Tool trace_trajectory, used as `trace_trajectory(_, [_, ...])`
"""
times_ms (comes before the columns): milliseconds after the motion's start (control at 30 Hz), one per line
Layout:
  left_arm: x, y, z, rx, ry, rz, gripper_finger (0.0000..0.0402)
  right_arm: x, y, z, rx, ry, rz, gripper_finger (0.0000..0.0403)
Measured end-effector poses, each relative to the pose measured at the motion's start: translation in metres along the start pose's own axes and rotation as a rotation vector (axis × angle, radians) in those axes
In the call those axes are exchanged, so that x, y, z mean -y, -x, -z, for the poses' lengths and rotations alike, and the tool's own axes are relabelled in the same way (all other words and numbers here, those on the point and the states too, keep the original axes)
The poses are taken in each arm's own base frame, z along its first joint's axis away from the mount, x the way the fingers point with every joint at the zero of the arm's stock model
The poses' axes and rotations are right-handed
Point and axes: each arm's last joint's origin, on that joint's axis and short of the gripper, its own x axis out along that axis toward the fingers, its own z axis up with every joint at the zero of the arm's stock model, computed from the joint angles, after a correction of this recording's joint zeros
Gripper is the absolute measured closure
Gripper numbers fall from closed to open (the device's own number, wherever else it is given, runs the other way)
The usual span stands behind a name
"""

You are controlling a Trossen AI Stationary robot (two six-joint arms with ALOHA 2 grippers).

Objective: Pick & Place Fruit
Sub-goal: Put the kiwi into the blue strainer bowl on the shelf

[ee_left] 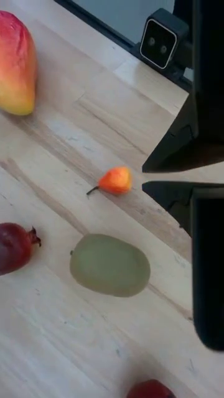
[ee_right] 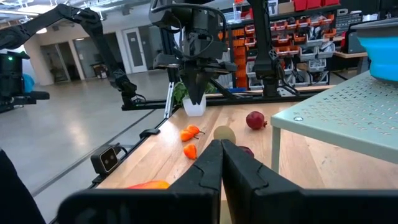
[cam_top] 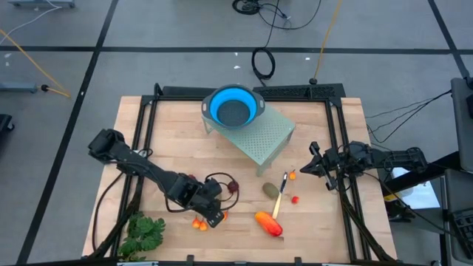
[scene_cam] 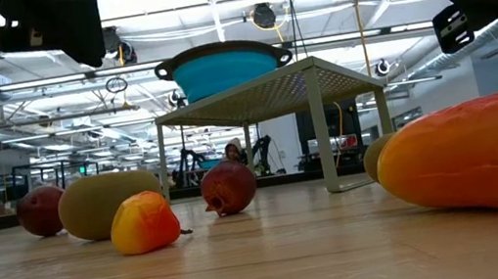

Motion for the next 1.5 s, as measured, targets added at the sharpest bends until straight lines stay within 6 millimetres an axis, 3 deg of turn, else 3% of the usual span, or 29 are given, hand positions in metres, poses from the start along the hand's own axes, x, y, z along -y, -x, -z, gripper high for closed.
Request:
trace_trajectory(167, [0.000, 0.000, 0.000, 0.006, -0.042, -0.003, 0.0300, 0.000, 0.000, 0.000, 0.000, 0.000, 0.000, 0.0403])
trace_trajectory(500, [-0.001, 0.000, -0.002, 0.019, -0.181, -0.011, 0.0131, 0.000, 0.000, 0.000, 0.000, -0.002, -0.001, 0.0403])
trace_trajectory(733, [-0.002, -0.001, -0.004, 0.019, -0.259, -0.014, 0.0060, 0.000, 0.000, 0.000, 0.000, -0.003, -0.002, 0.0403])
trace_trajectory(933, [-0.003, -0.004, -0.004, 0.018, -0.308, -0.037, 0.0041, 0.000, 0.000, 0.000, 0.000, -0.003, -0.002, 0.0403])
trace_trajectory(1500, [-0.012, -0.044, -0.005, -0.075, -0.352, -0.175, 0.0062, 0.000, 0.000, 0.000, 0.000, -0.004, -0.001, 0.0403])
